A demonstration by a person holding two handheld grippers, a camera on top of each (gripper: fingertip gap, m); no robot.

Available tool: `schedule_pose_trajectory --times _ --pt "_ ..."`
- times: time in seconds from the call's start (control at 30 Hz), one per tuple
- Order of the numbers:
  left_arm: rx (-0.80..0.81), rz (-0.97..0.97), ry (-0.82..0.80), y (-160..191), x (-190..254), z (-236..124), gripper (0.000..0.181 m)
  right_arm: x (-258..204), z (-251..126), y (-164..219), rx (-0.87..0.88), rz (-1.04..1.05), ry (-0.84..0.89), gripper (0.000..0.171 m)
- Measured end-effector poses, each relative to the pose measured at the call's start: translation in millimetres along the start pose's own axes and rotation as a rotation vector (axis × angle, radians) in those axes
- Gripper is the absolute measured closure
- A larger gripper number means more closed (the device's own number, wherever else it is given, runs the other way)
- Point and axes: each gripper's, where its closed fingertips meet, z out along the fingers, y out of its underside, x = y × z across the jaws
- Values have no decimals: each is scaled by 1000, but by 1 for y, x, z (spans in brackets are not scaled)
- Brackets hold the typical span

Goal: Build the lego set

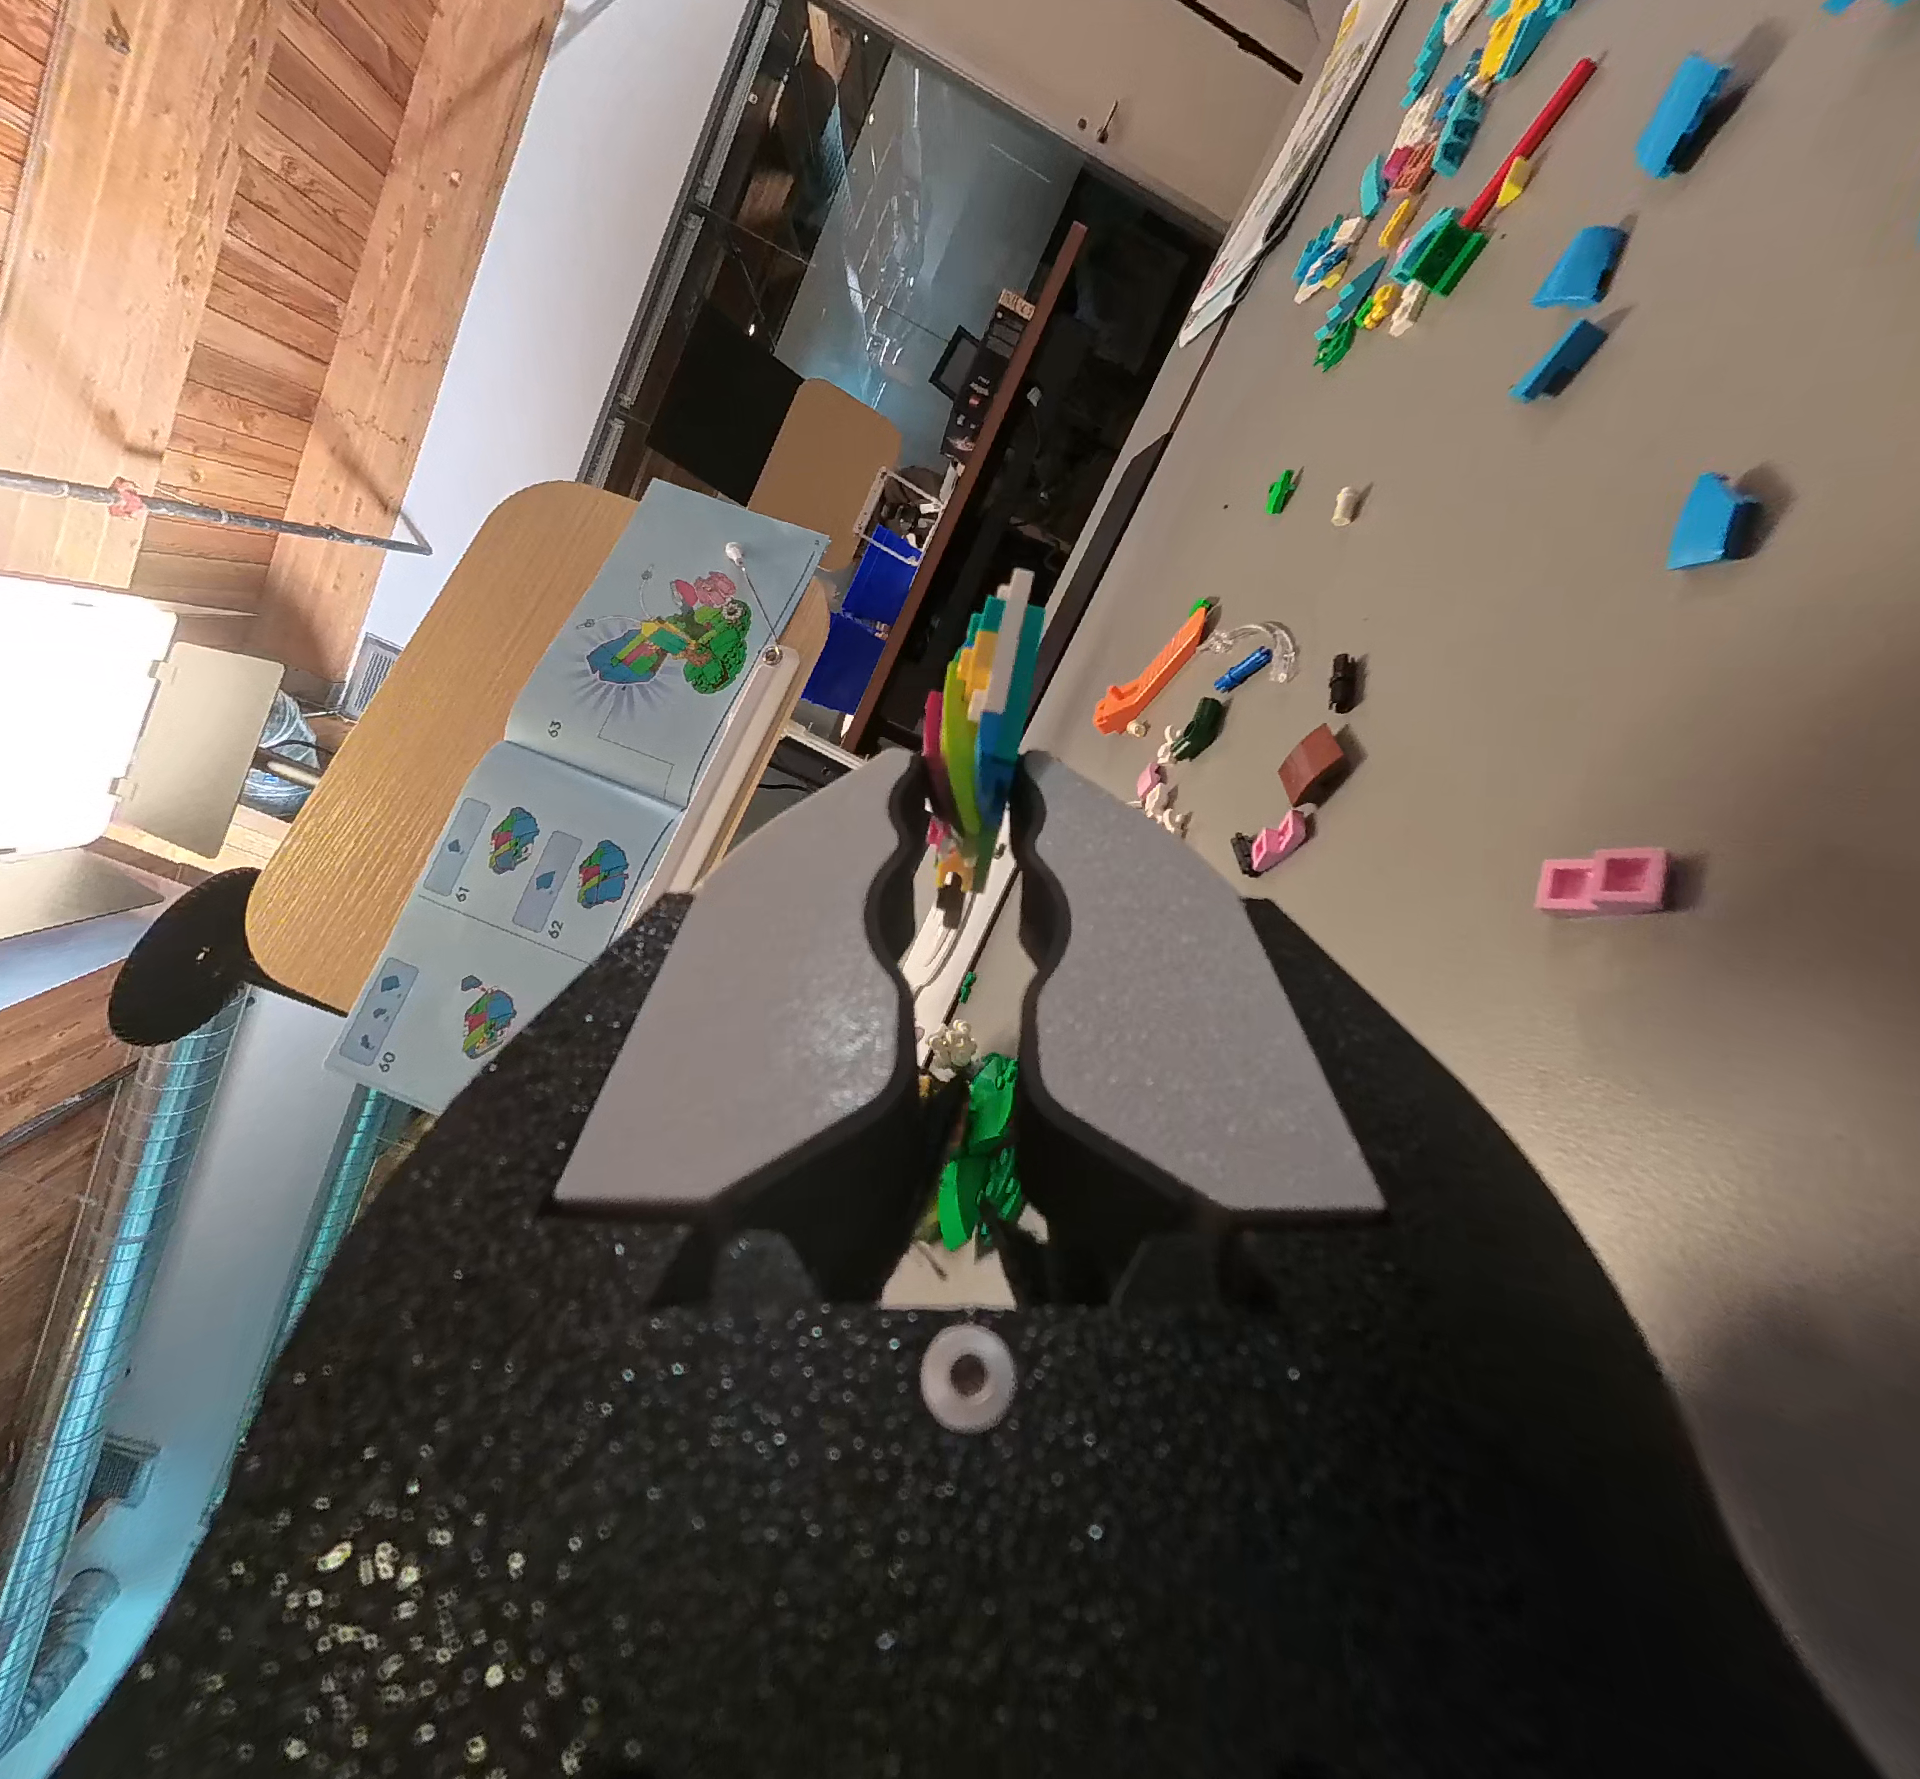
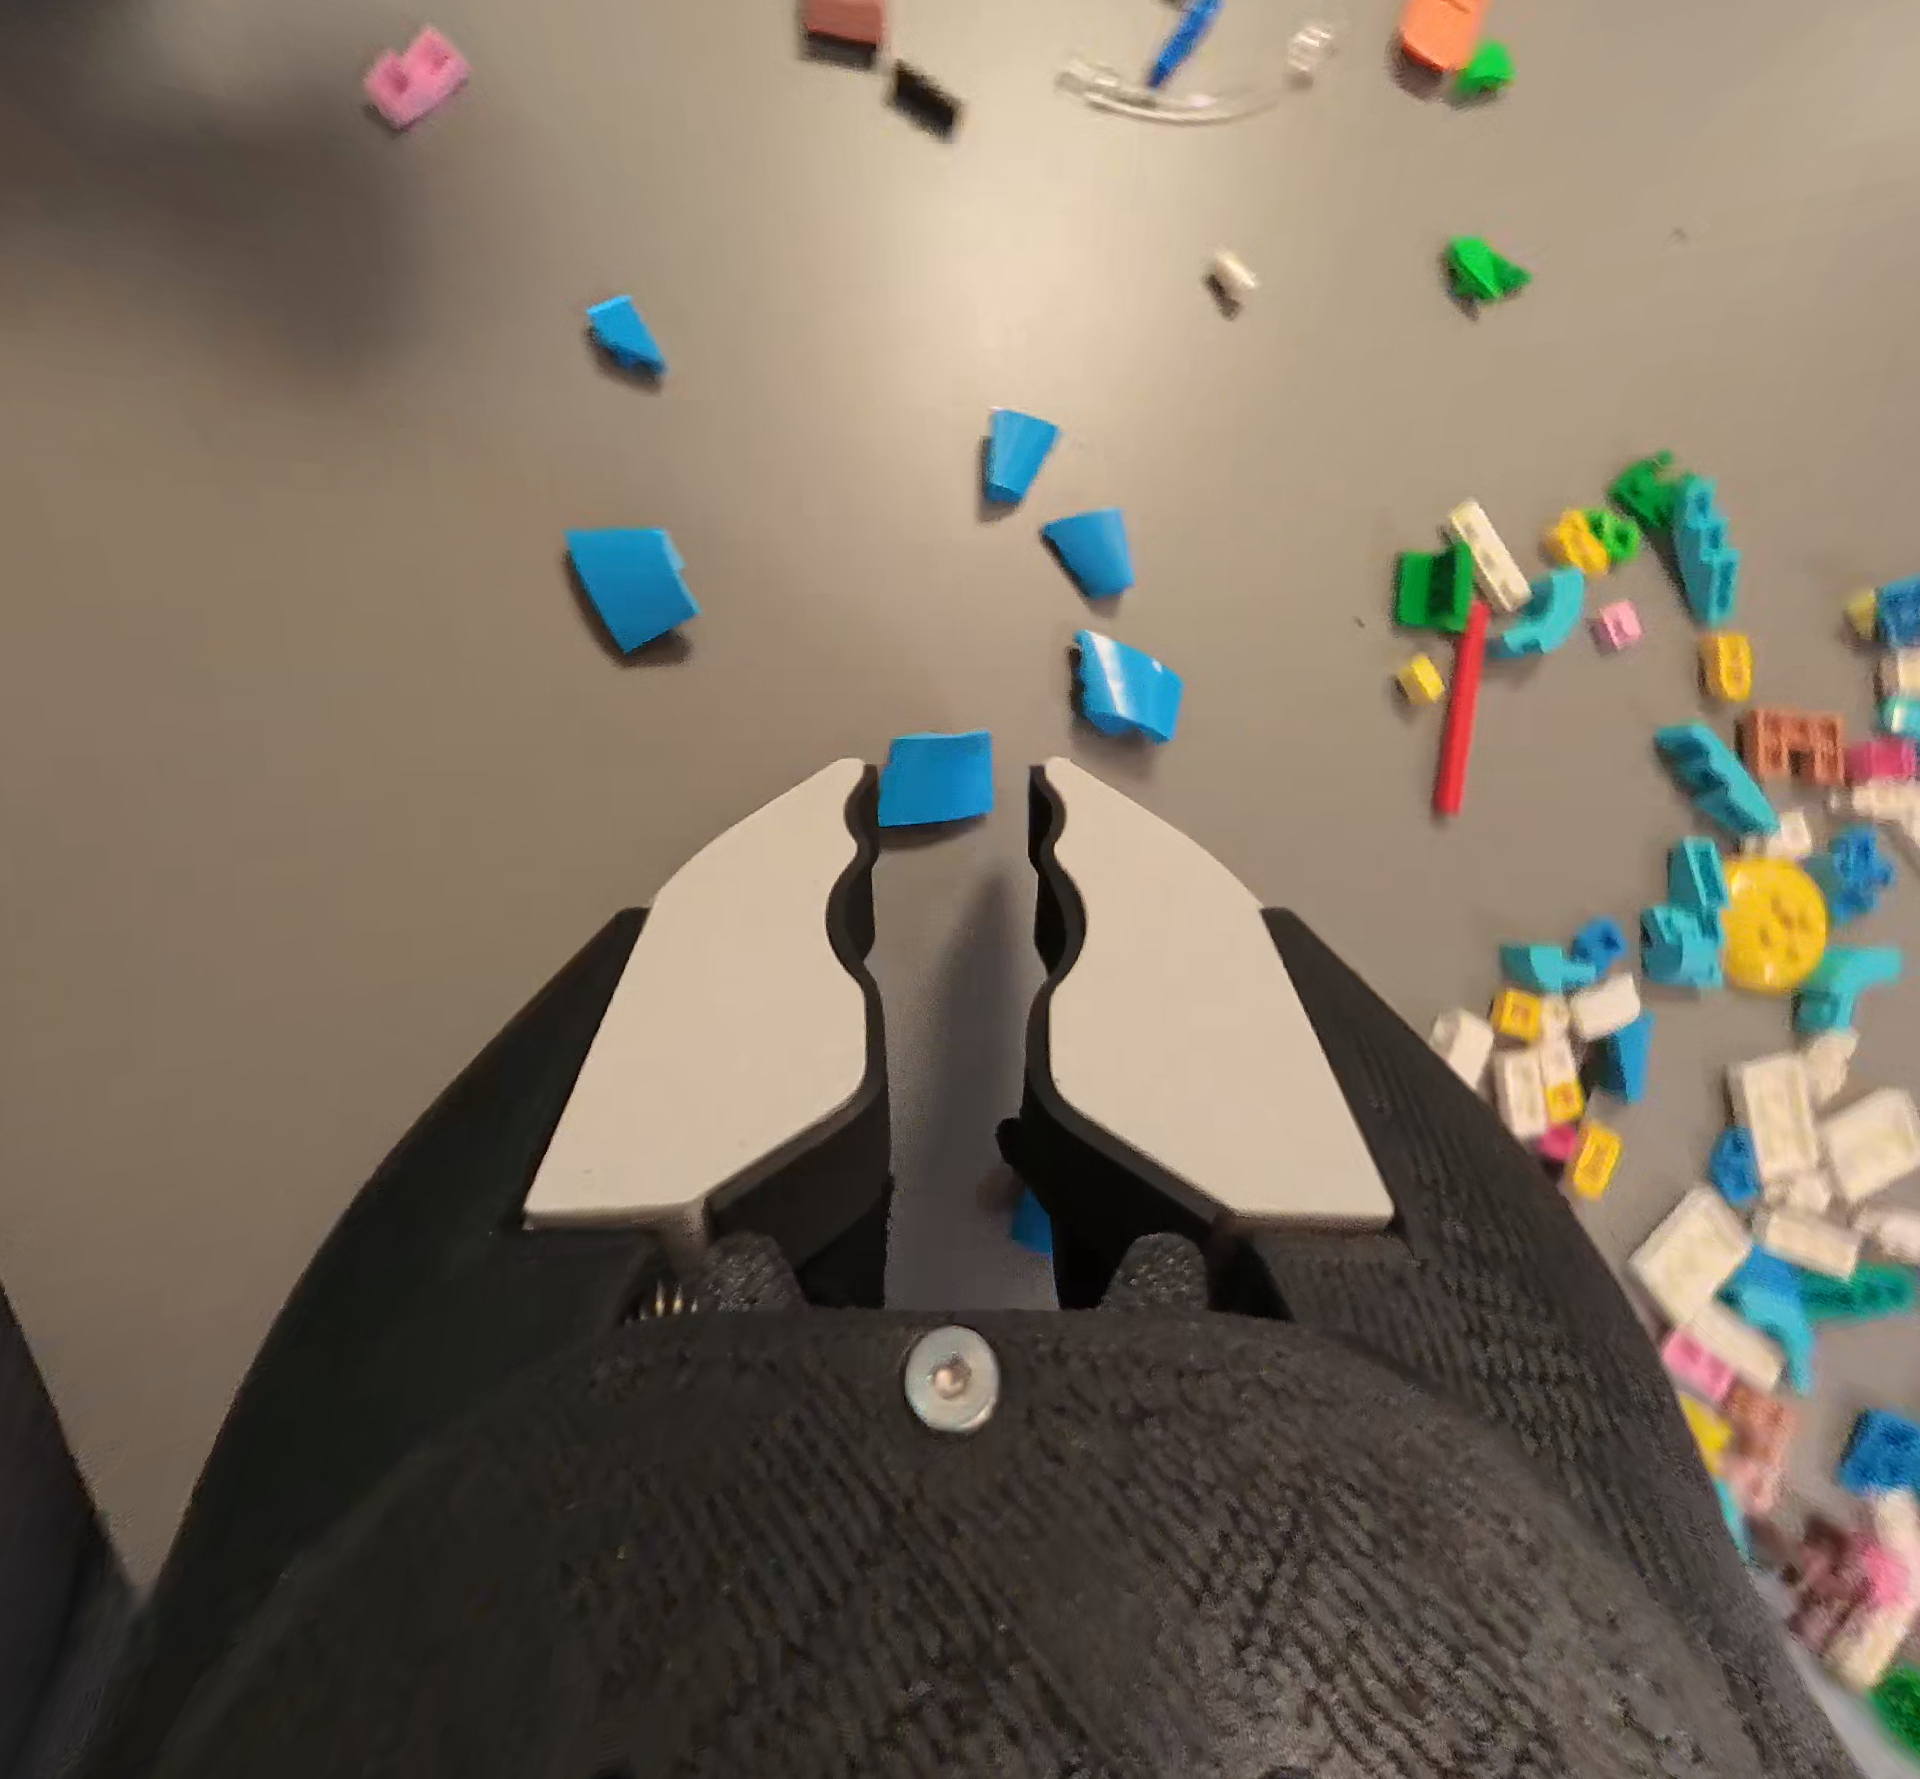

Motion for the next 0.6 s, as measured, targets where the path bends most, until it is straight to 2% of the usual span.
schedule_pose_trajectory --times 0.07,0.13,0.2,0.43,0.6 --pt "-1 2 2 0 0 0 167 8 -4 6 -20 219 39 145" --pt "-1 3 1 0 0 0 167 3 -8 10 -20 413 7 143" --pt "-1 3 3 0 1 0 167 -9 -11 11 -16 497 -43 143" --pt "-2 6 9 0 2 0 167 -15 -1 10 -43 460 -69 145" --pt "-6 8 13 1 3 0 167 -12 12 -1 -21 307 -80 147"
